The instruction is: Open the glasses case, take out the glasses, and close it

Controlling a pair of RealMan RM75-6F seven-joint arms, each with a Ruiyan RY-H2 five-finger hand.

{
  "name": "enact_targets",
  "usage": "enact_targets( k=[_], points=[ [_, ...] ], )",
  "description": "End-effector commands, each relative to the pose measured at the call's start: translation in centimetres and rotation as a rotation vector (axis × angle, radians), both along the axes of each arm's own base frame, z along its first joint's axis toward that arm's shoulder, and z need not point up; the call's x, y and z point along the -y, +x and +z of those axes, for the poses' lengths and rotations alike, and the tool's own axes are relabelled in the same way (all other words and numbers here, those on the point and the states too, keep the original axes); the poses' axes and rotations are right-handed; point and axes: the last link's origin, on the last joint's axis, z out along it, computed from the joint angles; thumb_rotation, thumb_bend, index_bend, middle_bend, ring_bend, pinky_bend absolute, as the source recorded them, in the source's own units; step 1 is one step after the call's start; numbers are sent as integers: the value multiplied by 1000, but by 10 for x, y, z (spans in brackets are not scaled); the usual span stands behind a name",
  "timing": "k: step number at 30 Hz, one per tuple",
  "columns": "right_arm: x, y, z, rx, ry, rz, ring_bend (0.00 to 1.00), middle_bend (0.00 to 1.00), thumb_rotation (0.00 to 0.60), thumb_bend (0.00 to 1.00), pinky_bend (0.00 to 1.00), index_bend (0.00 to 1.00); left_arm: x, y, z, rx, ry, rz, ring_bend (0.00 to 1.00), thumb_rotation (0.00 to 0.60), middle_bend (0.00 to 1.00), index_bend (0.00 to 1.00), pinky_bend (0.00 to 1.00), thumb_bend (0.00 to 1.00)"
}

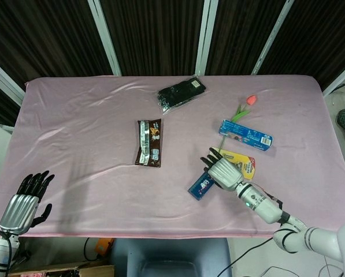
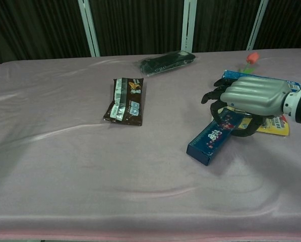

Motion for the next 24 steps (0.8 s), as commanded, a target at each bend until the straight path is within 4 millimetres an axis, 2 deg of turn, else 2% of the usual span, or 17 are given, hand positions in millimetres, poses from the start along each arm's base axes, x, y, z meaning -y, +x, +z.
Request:
enact_targets(
  k=[1, 4, 9, 16, 22, 24],
  points=[
    [0, 0, 0, 0, -1, 0, 224, 256, 600, 479, 0, 609, 0, 0, 0, 0, 0, 0, 0, 600, 0, 0, 0, 414],
    [1, 1, 0, -1, -4, -2, 243, 259, 600, 545, 0, 644, 0, 0, 0, -1, 0, -2, 0, 600, 0, 0, 0, 414],
    [5, 7, -4, 3, -10, -4, 254, 259, 600, 594, 0, 662, 0, 0, 0, -2, 0, -8, 0, 600, 0, 0, 0, 413],
    [11, 19, -10, 19, -17, -3, 260, 260, 600, 601, 0, 665, -1, 0, 0, 0, 1, -7, 0, 600, 0, 0, 0, 413],
    [32, 51, -32, 35, -39, -9, 262, 260, 600, 600, 0, 641, -1, 0, -2, -5, -2, -4, 0, 600, 0, 0, 0, 413],
    [40, 63, -43, 22, -50, -11, 259, 260, 600, 600, 0, 566, -2, 0, -3, -8, -5, -3, 0, 600, 0, 0, 0, 413]
  ],
)
